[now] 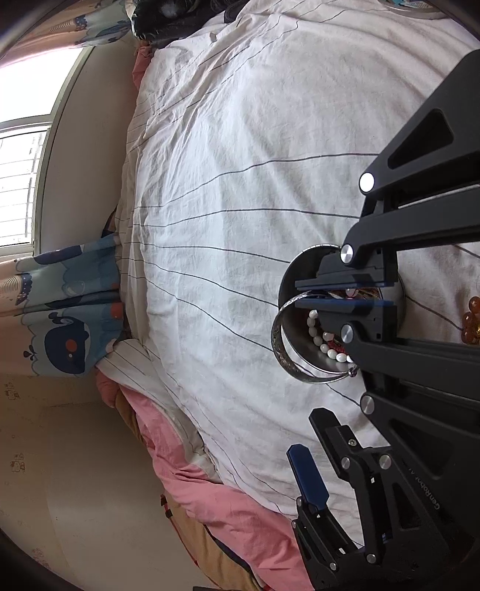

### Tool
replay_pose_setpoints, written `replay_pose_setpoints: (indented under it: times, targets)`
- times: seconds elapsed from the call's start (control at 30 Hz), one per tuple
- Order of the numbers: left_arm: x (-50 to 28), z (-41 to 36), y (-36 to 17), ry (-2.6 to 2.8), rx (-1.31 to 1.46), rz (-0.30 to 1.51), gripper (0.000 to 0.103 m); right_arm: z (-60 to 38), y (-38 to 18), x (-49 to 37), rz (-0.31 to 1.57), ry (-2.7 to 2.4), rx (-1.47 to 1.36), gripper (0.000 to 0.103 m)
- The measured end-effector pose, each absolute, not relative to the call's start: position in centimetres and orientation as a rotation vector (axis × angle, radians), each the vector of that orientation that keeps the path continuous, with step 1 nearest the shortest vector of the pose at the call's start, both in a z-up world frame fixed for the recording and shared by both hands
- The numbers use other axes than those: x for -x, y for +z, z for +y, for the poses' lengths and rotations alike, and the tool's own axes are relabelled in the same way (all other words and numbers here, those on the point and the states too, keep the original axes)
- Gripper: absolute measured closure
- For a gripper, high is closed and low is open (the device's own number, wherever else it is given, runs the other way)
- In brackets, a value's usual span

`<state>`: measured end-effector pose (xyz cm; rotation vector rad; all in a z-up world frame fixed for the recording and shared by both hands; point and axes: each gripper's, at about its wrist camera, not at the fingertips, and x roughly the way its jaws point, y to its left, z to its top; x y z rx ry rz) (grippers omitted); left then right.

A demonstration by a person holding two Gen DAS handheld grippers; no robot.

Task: Organize jewelry
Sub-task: 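Open both grippers to drop the bracelet and bangle into the tin, then move both open grippers to the amber and pink bead bracelets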

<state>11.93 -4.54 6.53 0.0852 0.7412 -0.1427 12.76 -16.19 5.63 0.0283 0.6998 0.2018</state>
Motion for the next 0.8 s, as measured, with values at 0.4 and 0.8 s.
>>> replay_pose_setpoints:
  times: [0.4,0.8]
  targets:
    - [-8.1,-5.2,6.9,-0.154,-0.112,0.76,0.054,-19.5,5.9,-5.9,0.729,0.175,-0.078,0.092]
    - [-2.6,-5.2,2.9,-0.157,-0.071,0.893,0.043,-23.7,1.9,0.9,0.834,0.13,-0.206,0.078]
